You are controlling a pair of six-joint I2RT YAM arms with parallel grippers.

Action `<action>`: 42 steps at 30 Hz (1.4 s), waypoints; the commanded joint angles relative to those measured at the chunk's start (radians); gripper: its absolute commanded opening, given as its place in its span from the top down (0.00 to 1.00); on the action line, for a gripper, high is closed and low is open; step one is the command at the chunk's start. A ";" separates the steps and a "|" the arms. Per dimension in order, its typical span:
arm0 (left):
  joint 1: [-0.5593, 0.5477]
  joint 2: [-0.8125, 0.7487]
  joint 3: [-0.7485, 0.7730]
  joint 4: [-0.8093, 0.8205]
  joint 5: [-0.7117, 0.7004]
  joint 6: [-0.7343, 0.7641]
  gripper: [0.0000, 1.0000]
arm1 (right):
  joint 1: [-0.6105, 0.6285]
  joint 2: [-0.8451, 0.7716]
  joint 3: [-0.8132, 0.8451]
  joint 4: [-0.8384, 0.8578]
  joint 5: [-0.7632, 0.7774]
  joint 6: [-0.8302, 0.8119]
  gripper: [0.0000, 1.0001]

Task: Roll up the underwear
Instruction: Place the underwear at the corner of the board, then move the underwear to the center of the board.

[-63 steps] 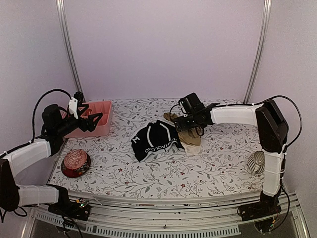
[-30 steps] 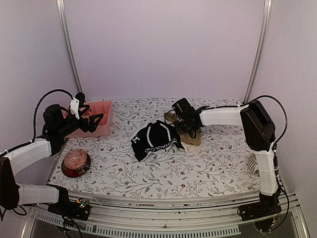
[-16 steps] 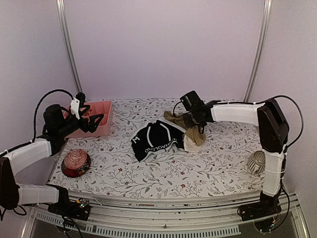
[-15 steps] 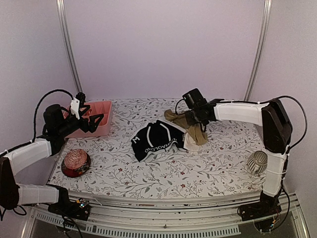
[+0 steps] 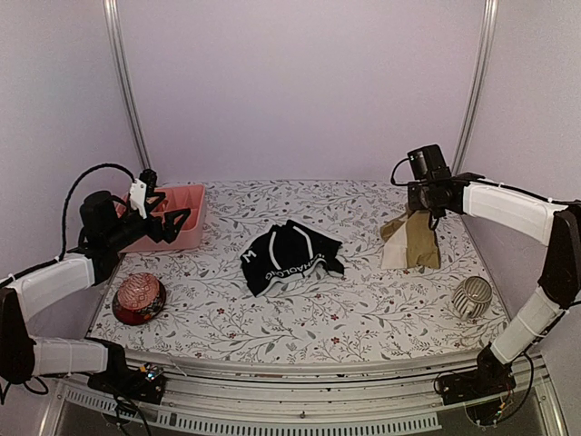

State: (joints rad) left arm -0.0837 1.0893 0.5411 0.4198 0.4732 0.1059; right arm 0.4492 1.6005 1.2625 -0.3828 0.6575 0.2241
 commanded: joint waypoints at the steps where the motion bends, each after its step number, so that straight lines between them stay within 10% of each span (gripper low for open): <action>1: -0.011 0.010 0.023 -0.022 -0.003 0.015 0.01 | -0.042 -0.055 -0.044 -0.010 0.006 0.005 0.99; 7: -0.016 0.024 0.032 -0.039 0.006 0.025 0.02 | -0.044 0.011 -0.032 -0.048 -0.077 0.005 0.94; 21: -0.049 0.093 0.079 -0.114 0.041 0.067 0.01 | 0.134 -0.062 -0.157 0.105 -0.137 -0.022 0.04; 42: -0.297 0.568 0.383 -0.365 -0.186 0.097 0.02 | 0.207 -0.107 -0.286 0.268 -0.410 -0.065 0.01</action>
State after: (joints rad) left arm -0.3244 1.5776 0.8528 0.1661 0.3775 0.1757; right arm 0.6483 1.5291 1.0119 -0.1398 0.2672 0.1539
